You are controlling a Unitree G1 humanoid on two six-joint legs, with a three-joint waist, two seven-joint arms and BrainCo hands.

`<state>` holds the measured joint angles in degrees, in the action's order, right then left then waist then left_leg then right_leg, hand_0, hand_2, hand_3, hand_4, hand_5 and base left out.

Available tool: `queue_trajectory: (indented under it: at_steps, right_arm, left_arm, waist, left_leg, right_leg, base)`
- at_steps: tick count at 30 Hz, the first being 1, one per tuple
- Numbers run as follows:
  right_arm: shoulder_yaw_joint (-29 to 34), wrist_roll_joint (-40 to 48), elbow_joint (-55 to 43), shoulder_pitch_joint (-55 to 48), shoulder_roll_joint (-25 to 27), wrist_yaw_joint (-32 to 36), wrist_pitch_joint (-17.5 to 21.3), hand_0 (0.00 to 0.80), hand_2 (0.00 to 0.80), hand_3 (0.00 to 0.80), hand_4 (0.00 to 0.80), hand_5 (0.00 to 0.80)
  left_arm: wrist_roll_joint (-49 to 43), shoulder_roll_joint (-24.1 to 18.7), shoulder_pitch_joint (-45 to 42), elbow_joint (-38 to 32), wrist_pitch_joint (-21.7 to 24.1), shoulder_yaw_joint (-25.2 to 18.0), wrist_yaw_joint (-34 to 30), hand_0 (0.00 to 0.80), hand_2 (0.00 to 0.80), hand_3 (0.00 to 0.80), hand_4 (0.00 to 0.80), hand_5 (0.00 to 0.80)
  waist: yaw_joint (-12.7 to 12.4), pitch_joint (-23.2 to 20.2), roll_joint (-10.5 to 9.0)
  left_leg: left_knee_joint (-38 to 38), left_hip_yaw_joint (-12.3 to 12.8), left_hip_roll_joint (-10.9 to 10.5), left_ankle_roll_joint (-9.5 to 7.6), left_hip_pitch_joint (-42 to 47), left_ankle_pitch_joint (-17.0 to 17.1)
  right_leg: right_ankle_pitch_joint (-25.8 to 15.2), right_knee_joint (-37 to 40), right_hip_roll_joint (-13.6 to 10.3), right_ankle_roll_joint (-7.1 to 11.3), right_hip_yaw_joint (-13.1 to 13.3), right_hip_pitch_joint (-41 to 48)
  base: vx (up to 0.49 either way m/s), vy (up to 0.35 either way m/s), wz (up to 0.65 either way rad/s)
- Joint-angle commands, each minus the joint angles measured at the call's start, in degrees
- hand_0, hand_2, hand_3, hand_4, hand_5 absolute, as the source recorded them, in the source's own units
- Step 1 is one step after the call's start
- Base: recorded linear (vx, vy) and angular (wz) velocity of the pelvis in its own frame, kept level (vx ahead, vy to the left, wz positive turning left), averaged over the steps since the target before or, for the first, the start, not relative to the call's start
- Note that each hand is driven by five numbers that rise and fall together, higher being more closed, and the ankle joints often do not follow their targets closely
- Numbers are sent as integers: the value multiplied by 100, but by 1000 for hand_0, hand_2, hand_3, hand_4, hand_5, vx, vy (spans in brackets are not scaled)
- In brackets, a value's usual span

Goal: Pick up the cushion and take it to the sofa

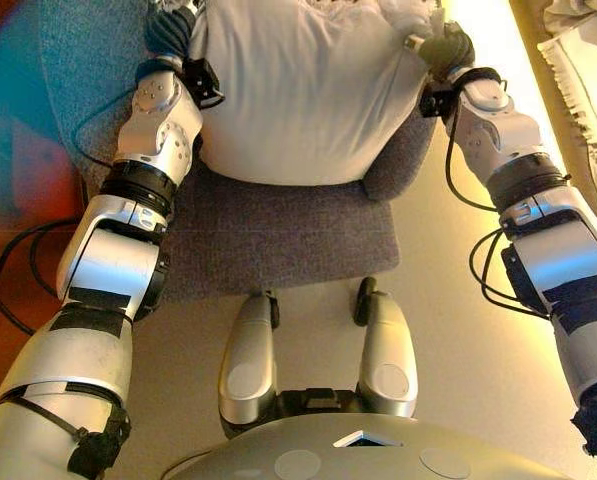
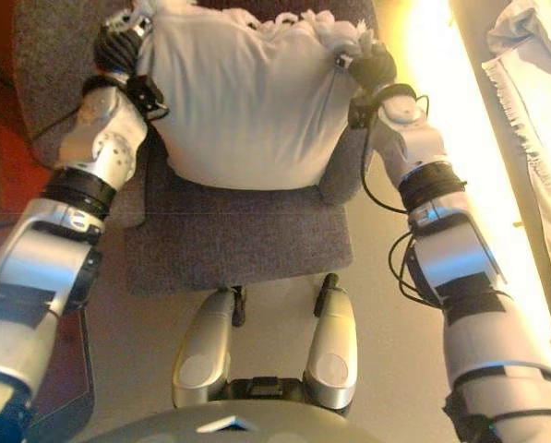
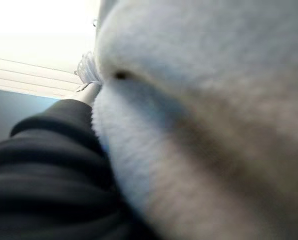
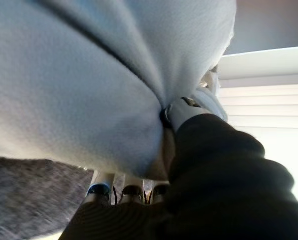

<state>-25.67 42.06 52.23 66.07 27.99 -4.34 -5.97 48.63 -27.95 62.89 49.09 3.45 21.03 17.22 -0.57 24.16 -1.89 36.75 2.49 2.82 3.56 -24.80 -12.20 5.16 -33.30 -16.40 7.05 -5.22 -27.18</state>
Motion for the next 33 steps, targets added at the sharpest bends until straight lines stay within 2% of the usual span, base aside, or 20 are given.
queue_trajectory:
  at_steps: [1,2,3,4,5,6,15,23,26,33]
  right_arm:
    - [-165,384,96,656,-237,448,80,800,800,800,800,800]
    - [-167,372,217,684,-262,514,21,656,656,656,656,656]
    - [-181,393,428,744,-290,610,-66,292,292,292,292,292]
    - [-199,404,564,806,-297,671,-169,0,0,0,0,0]
    - [-238,374,753,899,-289,702,-230,0,0,0,0,0]
    - [-272,344,851,950,-281,671,-217,0,0,0,0,0]
    - [-295,498,1086,1149,13,461,-135,0,0,0,0,0]
    - [-146,467,962,863,396,398,-75,0,0,0,0,0]
    - [25,671,940,669,584,524,81,0,0,0,0,0]
    - [315,669,544,56,929,524,234,0,0,0,0,0]
  left_arm:
    - [180,250,560,41,183,81,-38,800,800,800,800,800]
    - [130,249,588,143,121,67,4,800,800,800,800,800]
    - [68,238,646,351,107,64,-29,800,800,800,800,800]
    - [63,220,704,481,77,67,-50,778,778,778,778,778]
    - [104,186,804,628,24,77,-43,433,433,433,433,433]
    - [140,169,854,699,6,89,-1,0,0,0,0,0]
    - [-24,-269,1088,929,-45,181,258,0,0,0,0,0]
    - [-372,-961,993,897,-43,203,362,0,0,0,0,0]
    - [-69,-1224,861,865,115,46,478,0,0,0,0,0]
    - [-602,-1601,339,712,348,-250,841,0,0,0,0,0]
  waist:
    - [37,-347,111]
    - [40,-336,120]
    - [48,-331,129]
    - [51,-328,135]
    - [51,-324,144]
    - [53,-320,150]
    - [54,-322,176]
    - [33,-481,196]
    - [13,-569,203]
    - [-17,-825,181]
  left_leg:
    - [-3,-108,214,202,-72,-36]
    - [3,-107,215,207,-86,-26]
    - [-6,-102,216,213,-98,-7]
    - [-11,-97,220,218,-111,5]
    - [-12,-89,229,222,-135,20]
    - [-2,-83,235,220,-151,26]
    - [17,-57,270,216,-156,55]
    - [-615,2,280,232,248,339]
    - [-841,2,280,235,401,425]
    - [-1508,-45,264,243,810,711]
  right_leg:
    - [114,45,74,-71,35,89]
    - [113,31,84,-73,45,69]
    - [106,31,95,-72,57,48]
    - [103,31,99,-72,63,30]
    - [99,28,100,-74,60,3]
    - [95,20,99,-76,60,-15]
    - [99,-23,94,-85,62,-33]
    - [-20,499,61,-99,-85,334]
    - [-29,651,66,-111,-135,484]
    - [-136,1280,159,-164,-330,961]
  base:
    - [0,0,0]
    - [0,0,0]
    - [0,0,0]
    - [0,0,0]
    - [0,0,0]
    - [0,0,0]
    - [9,-1,0]
    - [55,1,-2]
    - [74,10,4]
    - [70,-5,9]
